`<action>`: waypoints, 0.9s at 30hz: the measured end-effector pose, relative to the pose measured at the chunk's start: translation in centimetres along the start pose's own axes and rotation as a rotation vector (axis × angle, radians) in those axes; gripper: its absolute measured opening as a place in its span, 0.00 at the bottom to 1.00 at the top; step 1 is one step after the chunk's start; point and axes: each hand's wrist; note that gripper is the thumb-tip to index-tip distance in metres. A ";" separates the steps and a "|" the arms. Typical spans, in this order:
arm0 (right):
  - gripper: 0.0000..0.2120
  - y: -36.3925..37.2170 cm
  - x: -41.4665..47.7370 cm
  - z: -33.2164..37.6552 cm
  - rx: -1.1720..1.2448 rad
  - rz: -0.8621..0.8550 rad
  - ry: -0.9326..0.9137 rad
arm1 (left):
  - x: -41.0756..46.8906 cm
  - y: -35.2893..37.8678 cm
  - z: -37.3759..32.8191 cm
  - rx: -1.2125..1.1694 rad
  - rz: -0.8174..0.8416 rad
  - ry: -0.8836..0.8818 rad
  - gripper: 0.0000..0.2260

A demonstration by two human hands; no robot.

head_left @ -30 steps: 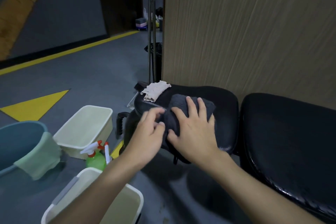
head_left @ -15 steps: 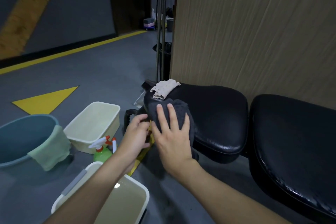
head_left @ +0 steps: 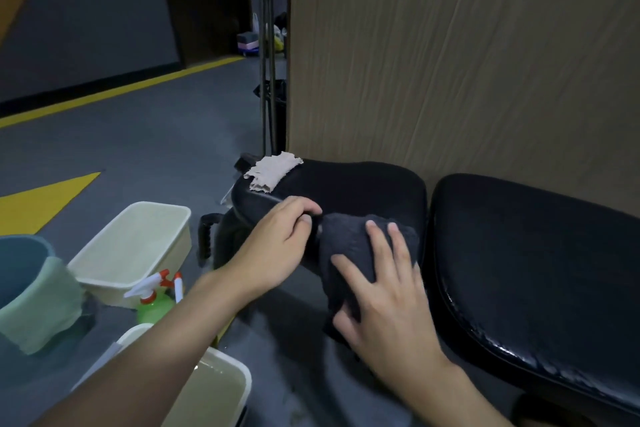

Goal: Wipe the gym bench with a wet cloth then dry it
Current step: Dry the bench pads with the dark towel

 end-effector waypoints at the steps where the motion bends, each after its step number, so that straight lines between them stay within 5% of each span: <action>1: 0.28 -0.5 -0.3 -0.5 0.052 -0.009 0.056 | 0.5 0.4 -0.1 0.029 0.043 0.035 0.12; 6: 0.27 -2.1 0.1 -0.9 0.266 0.022 0.290 | 3.0 2.0 -0.6 0.345 0.260 0.091 0.17; 15: 0.23 -2.4 10.4 -5.9 0.322 0.103 0.520 | 6.9 2.9 0.0 0.551 0.327 0.023 0.19; 24: 0.27 -1.0 21.4 -13.9 0.317 0.400 0.542 | 6.3 3.8 0.3 0.633 0.287 0.032 0.33; 27: 0.17 -0.5 23.9 -14.0 0.368 0.494 0.448 | 6.2 4.0 0.4 0.622 0.260 0.036 0.35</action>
Point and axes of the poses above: each hand's wrist, its own x-axis towards the middle knuckle, its own y-axis out of the palm, z = x × y, and after that the axes turned 1 degree about x, right-handed
